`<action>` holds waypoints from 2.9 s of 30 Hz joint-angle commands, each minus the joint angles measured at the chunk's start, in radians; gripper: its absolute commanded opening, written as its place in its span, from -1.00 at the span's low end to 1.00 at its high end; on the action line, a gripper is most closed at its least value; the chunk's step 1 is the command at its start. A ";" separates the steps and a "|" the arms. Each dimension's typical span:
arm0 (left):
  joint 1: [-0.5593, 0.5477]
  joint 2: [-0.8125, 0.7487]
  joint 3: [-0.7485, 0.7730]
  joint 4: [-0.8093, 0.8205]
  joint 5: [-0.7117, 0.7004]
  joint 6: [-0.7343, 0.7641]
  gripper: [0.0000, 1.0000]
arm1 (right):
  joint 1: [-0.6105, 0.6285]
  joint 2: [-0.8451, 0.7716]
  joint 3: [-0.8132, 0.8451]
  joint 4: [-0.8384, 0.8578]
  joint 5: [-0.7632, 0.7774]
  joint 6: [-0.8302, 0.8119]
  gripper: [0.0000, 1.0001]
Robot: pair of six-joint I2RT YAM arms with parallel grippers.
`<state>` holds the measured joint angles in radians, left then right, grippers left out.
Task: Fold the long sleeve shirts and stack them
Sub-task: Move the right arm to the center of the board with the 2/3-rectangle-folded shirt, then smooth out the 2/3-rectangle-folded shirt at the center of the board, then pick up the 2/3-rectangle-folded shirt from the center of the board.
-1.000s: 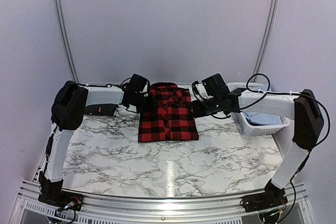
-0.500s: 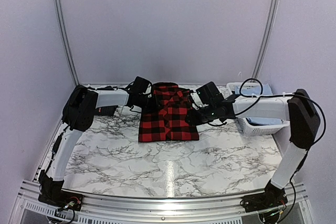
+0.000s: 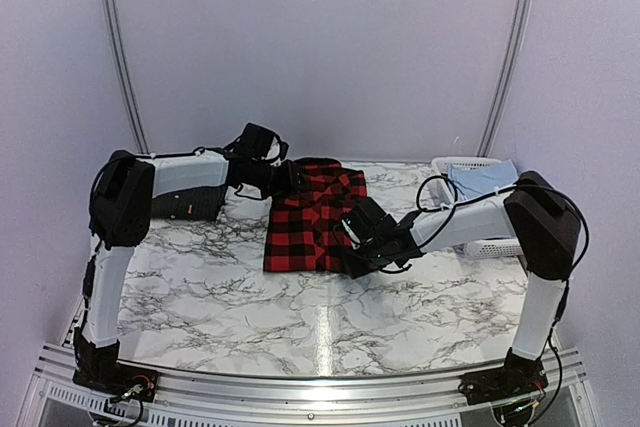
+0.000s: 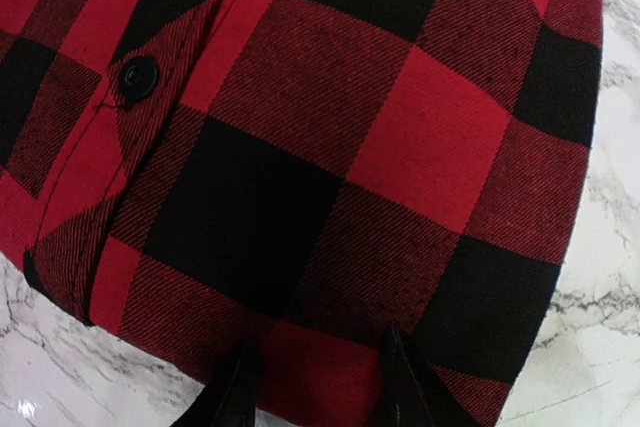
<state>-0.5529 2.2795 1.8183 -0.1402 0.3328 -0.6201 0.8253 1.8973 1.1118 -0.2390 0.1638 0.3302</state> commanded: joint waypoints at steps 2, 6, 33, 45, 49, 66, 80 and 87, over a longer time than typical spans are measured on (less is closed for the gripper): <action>-0.004 -0.225 -0.191 -0.015 -0.010 0.029 -0.14 | 0.025 -0.117 -0.112 -0.021 0.015 0.081 -0.18; -0.026 -0.364 -0.434 0.016 0.024 0.038 -0.15 | 0.017 -0.219 -0.147 -0.013 -0.007 0.112 -0.17; -0.136 -0.506 -0.963 0.143 0.031 -0.040 -0.57 | -0.115 -0.338 -0.368 0.007 -0.072 0.138 -0.34; -0.136 -0.654 -0.997 0.045 -0.105 0.093 -0.36 | -0.115 -0.341 -0.358 0.077 -0.149 0.012 -0.31; -0.139 -0.611 -0.991 0.047 -0.104 0.123 -0.35 | -0.112 -0.305 -0.355 0.102 -0.153 -0.017 -0.32; -0.172 -0.481 -0.903 0.054 -0.066 0.216 -0.29 | -0.100 -0.254 -0.351 0.107 -0.116 -0.049 -0.38; -0.197 -0.431 -0.869 0.047 -0.064 0.214 -0.58 | -0.099 -0.264 -0.355 0.135 -0.115 -0.043 -0.85; -0.199 -0.492 -0.904 0.048 -0.052 0.187 -0.99 | -0.072 -0.335 -0.375 0.109 -0.112 -0.031 -1.00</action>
<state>-0.7429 1.8137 0.9493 -0.0490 0.2615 -0.4210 0.7261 1.6196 0.7486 -0.1127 0.0540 0.2871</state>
